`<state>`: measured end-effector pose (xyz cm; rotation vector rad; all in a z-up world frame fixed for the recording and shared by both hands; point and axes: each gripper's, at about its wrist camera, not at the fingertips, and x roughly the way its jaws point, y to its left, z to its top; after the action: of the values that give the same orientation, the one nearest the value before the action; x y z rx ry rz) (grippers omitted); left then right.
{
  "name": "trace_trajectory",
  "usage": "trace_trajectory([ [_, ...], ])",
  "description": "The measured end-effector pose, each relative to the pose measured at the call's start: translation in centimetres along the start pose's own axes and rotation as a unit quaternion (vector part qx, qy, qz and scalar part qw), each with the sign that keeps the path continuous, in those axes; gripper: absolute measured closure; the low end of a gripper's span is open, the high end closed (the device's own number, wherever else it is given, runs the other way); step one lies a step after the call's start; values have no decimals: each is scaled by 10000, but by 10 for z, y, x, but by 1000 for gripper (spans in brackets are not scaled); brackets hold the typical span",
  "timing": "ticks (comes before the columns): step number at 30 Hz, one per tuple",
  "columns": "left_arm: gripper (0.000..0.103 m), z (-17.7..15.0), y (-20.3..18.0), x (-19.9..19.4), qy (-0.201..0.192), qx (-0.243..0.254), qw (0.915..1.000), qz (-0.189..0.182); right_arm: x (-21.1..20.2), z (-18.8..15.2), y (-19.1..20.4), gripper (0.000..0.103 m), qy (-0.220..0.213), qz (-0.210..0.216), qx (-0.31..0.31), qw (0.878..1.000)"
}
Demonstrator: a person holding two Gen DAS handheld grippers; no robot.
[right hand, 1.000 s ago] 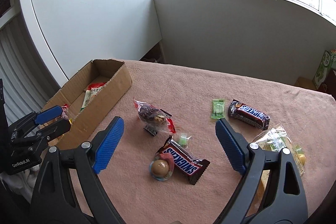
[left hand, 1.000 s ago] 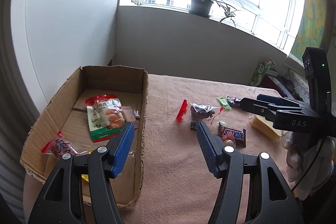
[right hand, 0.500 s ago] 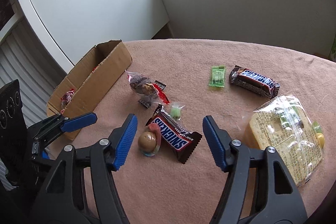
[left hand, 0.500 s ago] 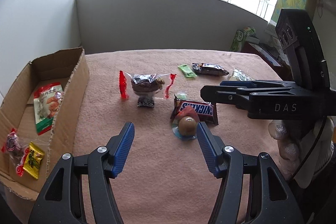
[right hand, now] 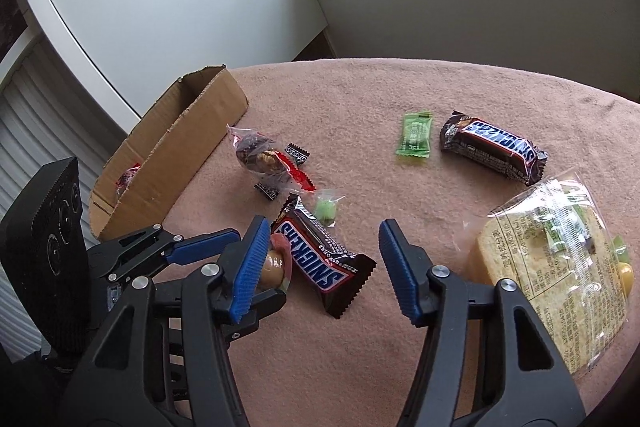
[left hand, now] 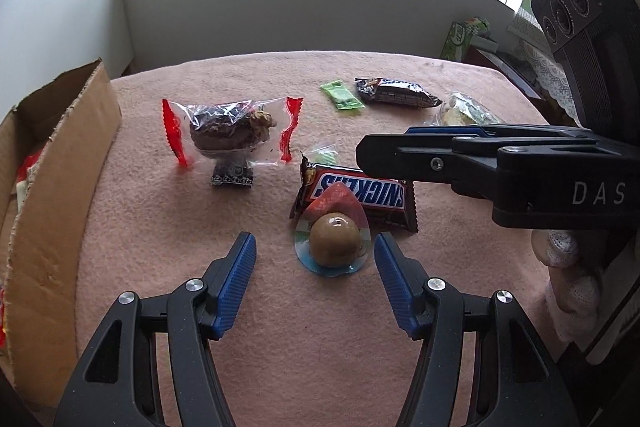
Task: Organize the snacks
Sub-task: 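Grasp the round chocolate egg with left tool while right tool approaches the Snickers bar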
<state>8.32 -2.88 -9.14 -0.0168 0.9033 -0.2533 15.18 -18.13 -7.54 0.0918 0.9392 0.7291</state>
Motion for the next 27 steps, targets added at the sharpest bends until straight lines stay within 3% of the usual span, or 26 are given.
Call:
trace_trajectory([
  [8, 44, 1, 6, 1, 61, -123, 9998, -106, 17, -2, -2, 43, 214, 119, 28, 9997],
  [10, 55, 0, 7, 1, 60, -148, 9998, -80, 19, -3, -1, 43, 248, 101, -9, 9996],
  [15, 68, 1, 11, 2, 55, -191, 9998, -70, 20, -6, 3, 43, 278, 69, -125, 9995],
  [27, 69, -9, 24, -7, 2, -111, 9998, 160, 26, -18, 29, 43, 405, -380, -824, 9950],
])
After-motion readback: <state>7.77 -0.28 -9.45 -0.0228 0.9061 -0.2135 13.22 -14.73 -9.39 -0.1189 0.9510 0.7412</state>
